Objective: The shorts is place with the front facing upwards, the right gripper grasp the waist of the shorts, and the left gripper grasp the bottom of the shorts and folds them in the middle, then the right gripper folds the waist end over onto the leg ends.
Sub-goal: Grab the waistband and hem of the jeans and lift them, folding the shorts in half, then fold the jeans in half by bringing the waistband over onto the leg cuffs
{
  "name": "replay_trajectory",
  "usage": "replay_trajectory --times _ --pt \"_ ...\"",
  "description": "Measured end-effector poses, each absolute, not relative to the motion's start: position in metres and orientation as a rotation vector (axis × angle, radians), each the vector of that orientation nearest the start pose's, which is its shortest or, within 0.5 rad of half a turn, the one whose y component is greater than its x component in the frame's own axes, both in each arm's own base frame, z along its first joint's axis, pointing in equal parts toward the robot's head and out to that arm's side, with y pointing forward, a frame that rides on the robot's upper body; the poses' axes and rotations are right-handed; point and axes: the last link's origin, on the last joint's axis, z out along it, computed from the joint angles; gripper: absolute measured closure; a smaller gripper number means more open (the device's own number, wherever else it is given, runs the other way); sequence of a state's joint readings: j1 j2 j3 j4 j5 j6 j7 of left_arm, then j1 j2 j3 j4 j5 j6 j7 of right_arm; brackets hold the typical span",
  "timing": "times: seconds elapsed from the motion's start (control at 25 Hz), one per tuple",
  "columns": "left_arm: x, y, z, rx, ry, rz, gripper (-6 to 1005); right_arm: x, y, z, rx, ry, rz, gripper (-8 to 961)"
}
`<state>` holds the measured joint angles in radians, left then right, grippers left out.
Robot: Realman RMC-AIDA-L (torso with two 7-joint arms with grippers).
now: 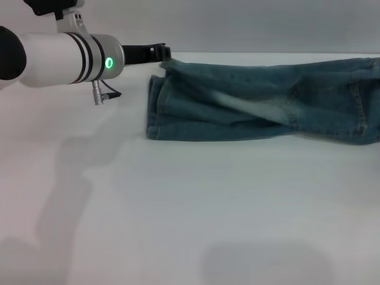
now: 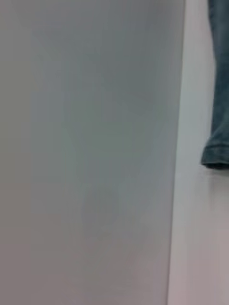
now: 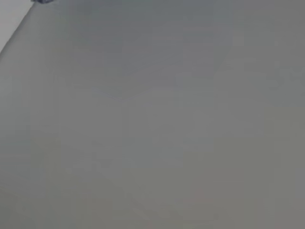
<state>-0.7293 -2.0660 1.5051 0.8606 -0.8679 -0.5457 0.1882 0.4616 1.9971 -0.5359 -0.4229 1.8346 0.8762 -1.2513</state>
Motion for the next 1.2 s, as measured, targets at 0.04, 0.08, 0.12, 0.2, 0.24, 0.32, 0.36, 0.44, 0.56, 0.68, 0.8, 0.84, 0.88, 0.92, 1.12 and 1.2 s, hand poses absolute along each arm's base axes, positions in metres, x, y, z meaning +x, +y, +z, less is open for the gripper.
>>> replay_trajectory --times 0.04,0.08,0.12,0.2,0.24,0.32,0.36,0.44,0.56,0.68,0.8,0.84,0.88,0.92,1.12,1.2 --pt "-0.170 0.452 -0.040 -2.024 -1.297 -0.404 747 0.376 0.375 0.094 -1.207 1.547 1.233 818" --pt "-0.170 0.451 -0.040 -2.031 -1.300 -0.397 745 0.377 0.375 0.094 -1.220 1.531 1.216 784" --pt "-0.170 0.450 -0.040 -2.040 -1.306 -0.389 698 0.379 0.373 0.094 -1.228 1.517 1.199 750" --pt "-0.172 0.448 -0.040 -2.048 -1.316 -0.379 604 0.381 0.370 0.093 -1.238 1.504 1.178 681" --pt "-0.172 0.446 -0.039 -2.052 -1.320 -0.375 557 0.382 0.369 0.092 -1.242 1.504 1.171 647" --pt "-0.173 0.445 -0.040 -2.062 -1.316 -0.366 489 0.385 0.365 0.088 -1.234 1.521 1.163 409" --pt "-0.172 0.444 -0.040 -2.068 -1.313 -0.362 469 0.388 0.363 0.086 -1.220 1.534 1.164 403" --pt "-0.173 0.443 -0.041 -2.083 -1.309 -0.348 427 0.397 0.355 0.081 -1.125 1.611 1.193 390" --pt "-0.174 0.441 -0.042 -2.098 -1.309 -0.332 365 0.405 0.349 0.080 -1.052 1.669 1.207 371" --pt "-0.174 0.439 -0.042 -2.106 -1.312 -0.323 303 0.414 0.337 0.079 -0.990 1.693 1.212 352" --pt "-0.175 0.438 -0.042 -2.118 -1.314 -0.312 245 0.422 0.316 0.077 -0.973 1.684 1.221 339" --pt "-0.175 0.437 -0.042 -2.121 -1.313 -0.308 226 0.422 0.316 0.077 -0.973 1.684 1.221 339" --pt "-0.175 0.437 -0.042 -2.126 -1.312 -0.304 207 0.422 0.311 0.075 -0.977 1.687 1.225 340" --pt "-0.175 0.437 -0.042 -2.126 -1.312 -0.304 189 0.423 0.306 0.072 -0.979 1.690 1.228 340" --pt "-0.177 0.436 -0.043 -2.129 -1.312 -0.298 170 0.425 0.292 0.057 -0.992 1.731 1.215 341" --pt "-0.177 0.435 -0.043 -2.135 -1.309 -0.293 170 0.426 0.290 0.054 -0.994 1.737 1.210 342"
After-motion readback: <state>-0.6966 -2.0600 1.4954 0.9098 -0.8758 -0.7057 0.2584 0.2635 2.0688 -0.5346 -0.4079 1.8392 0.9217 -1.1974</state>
